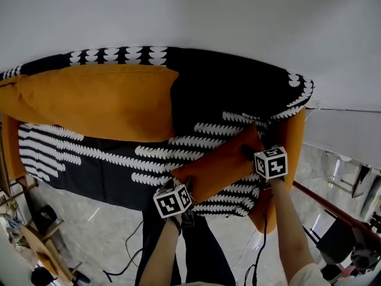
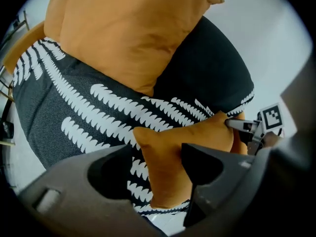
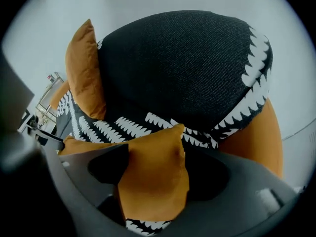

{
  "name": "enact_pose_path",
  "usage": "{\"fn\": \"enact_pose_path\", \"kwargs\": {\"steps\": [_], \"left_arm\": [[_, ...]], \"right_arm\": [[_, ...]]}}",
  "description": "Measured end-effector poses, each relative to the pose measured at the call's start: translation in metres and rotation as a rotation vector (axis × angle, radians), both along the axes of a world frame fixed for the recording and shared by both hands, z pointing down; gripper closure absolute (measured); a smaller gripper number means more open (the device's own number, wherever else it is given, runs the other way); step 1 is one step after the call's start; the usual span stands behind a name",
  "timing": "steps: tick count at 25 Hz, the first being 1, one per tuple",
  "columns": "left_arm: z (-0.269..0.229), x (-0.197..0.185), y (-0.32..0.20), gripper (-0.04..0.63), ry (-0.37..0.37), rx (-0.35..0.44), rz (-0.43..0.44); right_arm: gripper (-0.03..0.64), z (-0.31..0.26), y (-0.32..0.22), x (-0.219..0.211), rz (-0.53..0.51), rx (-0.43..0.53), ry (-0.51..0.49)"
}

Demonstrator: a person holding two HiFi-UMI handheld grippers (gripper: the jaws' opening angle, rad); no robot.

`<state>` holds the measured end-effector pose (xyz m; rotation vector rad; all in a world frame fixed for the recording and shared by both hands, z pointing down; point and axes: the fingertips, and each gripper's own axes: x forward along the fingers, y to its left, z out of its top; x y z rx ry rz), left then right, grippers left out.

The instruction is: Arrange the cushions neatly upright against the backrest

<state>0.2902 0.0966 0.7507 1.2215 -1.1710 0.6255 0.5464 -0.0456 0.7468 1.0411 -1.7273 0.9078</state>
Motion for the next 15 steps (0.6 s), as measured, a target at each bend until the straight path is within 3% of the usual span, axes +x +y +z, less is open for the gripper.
{"fn": "enact_pose_path", "kwargs": {"steps": [3, 7, 9, 11, 15], "left_arm": [[0.004, -0.001, 0.000, 0.268, -0.001, -0.010, 0.002], [0.006, -0.001, 0.001, 0.273, 0.011, -0.026, -0.040], [0.005, 0.002, 0.000, 0.301, 0.027, -0.019, -0.045], [0.003, 0.008, -0.002, 0.379, 0.040, -0.006, -0.029], [0.003, 0.014, -0.001, 0.410, 0.041, -0.007, -0.003]], "right_arm": [[0.235, 0.003, -0.001, 0.001, 0.025, -0.019, -0.011], [0.280, 0.007, -0.001, -0.005, 0.056, -0.050, -0.056], [0.290, 0.007, 0.000, -0.006, 0.060, -0.052, -0.060], [0.305, 0.006, 0.002, -0.007, 0.065, -0.052, -0.062], [0.344, 0.003, 0.009, -0.008, 0.073, -0.051, -0.051]]}}
